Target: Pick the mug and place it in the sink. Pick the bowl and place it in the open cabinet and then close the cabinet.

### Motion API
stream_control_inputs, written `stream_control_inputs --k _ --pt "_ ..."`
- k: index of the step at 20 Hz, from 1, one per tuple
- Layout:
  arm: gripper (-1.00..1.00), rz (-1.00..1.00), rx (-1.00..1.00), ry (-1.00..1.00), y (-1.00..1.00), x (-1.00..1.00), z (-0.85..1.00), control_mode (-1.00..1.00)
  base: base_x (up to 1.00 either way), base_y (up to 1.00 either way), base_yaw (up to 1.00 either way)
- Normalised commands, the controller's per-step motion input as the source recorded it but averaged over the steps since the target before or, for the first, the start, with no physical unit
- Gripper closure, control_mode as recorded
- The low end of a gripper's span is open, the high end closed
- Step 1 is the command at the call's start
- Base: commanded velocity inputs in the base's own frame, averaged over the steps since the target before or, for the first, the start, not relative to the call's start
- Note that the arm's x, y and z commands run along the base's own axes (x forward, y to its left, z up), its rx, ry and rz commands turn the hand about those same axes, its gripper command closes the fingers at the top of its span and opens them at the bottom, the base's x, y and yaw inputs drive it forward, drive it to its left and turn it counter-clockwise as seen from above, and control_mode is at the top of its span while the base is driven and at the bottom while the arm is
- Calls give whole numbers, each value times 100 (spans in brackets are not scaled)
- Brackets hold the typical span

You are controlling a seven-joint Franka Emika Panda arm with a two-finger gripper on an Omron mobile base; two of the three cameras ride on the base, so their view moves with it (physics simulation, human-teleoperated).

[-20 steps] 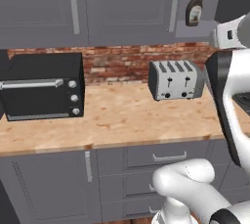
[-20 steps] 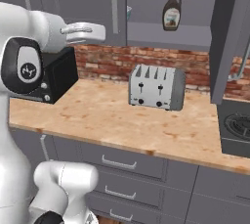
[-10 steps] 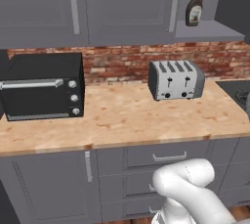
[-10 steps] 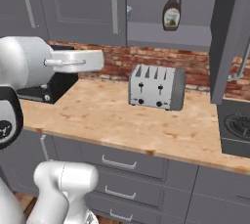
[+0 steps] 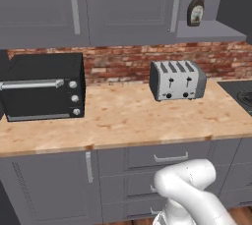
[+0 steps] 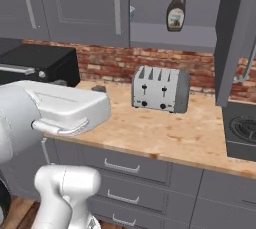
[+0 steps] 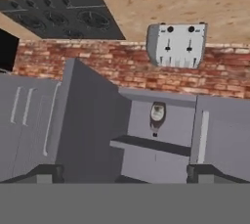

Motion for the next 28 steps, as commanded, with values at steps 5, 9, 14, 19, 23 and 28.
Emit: stream_control_inputs --k 5,9,14,19,23,28 --pt "-100 26 4 -8 -84 -33 0 -100 0 0 0" --pt "-100 16 -4 -15 -79 -5 0 -100 0 0 0" --pt "-100 19 0 -1 -83 4 0 -100 0 0 0" --pt "-100 28 3 6 -62 49 0 -100 0 0 0" --pt "-100 41 14 0 -81 85 -22 -100 0 0 0" --pt "-100 35 10 -5 -68 74 -8 -100 0 0 0"
